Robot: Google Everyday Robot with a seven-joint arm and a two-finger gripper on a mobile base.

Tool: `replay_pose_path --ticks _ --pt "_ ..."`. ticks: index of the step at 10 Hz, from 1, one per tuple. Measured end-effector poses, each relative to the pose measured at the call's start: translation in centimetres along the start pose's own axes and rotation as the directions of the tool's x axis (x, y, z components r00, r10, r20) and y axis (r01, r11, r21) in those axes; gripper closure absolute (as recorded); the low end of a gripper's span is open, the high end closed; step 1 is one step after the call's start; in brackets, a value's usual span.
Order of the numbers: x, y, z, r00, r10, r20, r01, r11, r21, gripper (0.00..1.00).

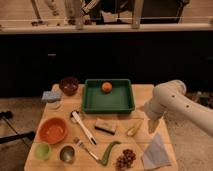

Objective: Place banana in red bowl

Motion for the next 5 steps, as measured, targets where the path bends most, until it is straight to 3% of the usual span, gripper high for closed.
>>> replay_pose_path --ticks 5 --pt "0.02 0.12 0.10 1.000 -0.002 0.000 0.002 1.000 -0.007 0.20"
